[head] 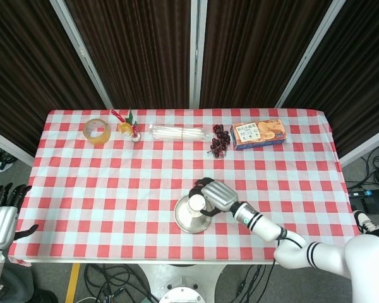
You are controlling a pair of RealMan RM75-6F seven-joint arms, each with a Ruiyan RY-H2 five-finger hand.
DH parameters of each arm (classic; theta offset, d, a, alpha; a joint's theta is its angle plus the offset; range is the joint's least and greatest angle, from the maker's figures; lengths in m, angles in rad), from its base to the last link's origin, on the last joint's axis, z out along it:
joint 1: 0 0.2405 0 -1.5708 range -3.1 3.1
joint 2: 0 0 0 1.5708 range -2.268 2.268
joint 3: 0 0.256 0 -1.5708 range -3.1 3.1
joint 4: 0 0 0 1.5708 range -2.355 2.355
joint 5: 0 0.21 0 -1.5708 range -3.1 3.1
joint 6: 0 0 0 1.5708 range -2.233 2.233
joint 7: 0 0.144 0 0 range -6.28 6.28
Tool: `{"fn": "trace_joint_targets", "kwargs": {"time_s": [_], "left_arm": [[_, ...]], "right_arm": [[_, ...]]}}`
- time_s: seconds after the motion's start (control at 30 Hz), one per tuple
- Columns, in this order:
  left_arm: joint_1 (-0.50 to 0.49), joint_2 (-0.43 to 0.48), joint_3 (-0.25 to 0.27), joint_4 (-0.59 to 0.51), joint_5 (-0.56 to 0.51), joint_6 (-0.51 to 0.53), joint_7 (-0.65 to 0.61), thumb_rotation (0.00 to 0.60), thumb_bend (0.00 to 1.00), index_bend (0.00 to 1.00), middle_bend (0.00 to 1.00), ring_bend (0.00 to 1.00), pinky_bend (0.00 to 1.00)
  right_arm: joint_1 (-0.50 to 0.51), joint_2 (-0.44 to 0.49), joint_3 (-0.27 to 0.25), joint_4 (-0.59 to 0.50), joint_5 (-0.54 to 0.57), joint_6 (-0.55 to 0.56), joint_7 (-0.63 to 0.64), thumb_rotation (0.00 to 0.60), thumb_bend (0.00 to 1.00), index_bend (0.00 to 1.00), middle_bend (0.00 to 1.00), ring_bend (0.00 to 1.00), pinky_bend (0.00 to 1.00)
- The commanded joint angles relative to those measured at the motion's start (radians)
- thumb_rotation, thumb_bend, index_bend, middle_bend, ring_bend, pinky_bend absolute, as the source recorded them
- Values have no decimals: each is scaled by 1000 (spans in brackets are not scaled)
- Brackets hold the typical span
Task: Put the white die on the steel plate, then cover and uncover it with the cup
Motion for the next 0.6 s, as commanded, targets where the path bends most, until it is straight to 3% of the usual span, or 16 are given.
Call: {"fn": "trace_joint_targets", "kwargs": {"time_s": [0.03,0.17,0.33,0.6], "left_arm": [[1,0,0,0,-1,0,0,600,0,143,129,21,41],[1,3,0,-2,2,4,-1,600,0,143,129,21,40],[2,2,1,-1,10,9,-3,600,0,143,129,21,41],[-2,-3,0,3,14,8,-6,600,0,143,129,22,41]], "right_arm": [[4,-20,13,17,11,0,-3,600,327,618,346,160,163],[-13,-6,13,-12,-14,60,23,600,327,618,345,160,163],[-44,41,55,-25,13,135,86,600,327,617,344,160,163],[-69,64,103,85,156,73,18,600,327,573,316,149,162]]}}
